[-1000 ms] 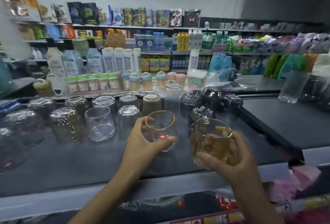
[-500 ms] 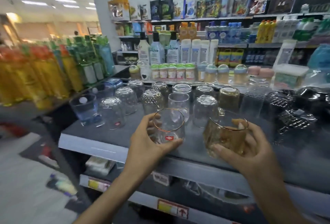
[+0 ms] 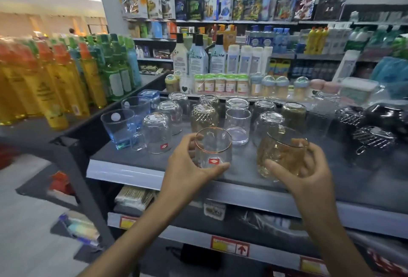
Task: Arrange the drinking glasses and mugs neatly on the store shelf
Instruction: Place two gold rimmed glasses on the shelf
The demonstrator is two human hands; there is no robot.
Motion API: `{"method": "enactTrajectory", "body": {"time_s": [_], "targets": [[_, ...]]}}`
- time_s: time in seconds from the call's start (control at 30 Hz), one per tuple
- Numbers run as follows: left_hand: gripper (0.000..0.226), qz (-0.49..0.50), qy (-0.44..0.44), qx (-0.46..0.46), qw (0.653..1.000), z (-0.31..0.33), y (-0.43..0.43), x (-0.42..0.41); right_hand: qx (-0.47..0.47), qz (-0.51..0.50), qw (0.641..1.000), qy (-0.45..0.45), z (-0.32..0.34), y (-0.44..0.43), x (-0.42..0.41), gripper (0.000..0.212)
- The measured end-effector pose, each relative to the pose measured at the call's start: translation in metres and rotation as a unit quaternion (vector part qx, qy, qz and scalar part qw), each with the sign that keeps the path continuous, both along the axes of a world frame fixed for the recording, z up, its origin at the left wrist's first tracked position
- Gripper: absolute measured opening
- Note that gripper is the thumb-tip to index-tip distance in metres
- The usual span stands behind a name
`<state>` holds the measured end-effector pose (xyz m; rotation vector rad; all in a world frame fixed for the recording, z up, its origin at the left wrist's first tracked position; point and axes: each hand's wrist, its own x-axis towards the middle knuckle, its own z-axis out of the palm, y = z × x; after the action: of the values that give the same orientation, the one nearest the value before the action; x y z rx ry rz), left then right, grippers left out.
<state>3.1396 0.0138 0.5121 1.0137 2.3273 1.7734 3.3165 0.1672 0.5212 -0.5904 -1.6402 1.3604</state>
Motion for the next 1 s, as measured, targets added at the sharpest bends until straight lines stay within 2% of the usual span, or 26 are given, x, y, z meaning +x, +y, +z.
{"method": "enactTrajectory", "body": {"time_s": [0.17,0.37,0.77,1.0], "targets": [[0.077,-0.04,-0.004,-0.005,0.999,0.001,0.015,0.014,0.005,-0.041,0.999,-0.004,-0.003,0.01,0.02,0.067],[0.075,-0.072,-0.016,-0.002,0.997,0.008,0.066,0.043,0.022,-0.08,0.997,-0.004,0.0,0.033,0.05,0.069],[0.08,-0.052,0.011,-0.031,0.998,0.003,0.126,0.051,0.01,-0.071,0.997,-0.004,-0.012,0.062,0.066,0.071],[0.067,-0.078,0.015,-0.035,0.996,0.002,0.131,0.051,0.01,-0.053,0.999,-0.008,-0.009,0.063,0.071,0.07]]}}
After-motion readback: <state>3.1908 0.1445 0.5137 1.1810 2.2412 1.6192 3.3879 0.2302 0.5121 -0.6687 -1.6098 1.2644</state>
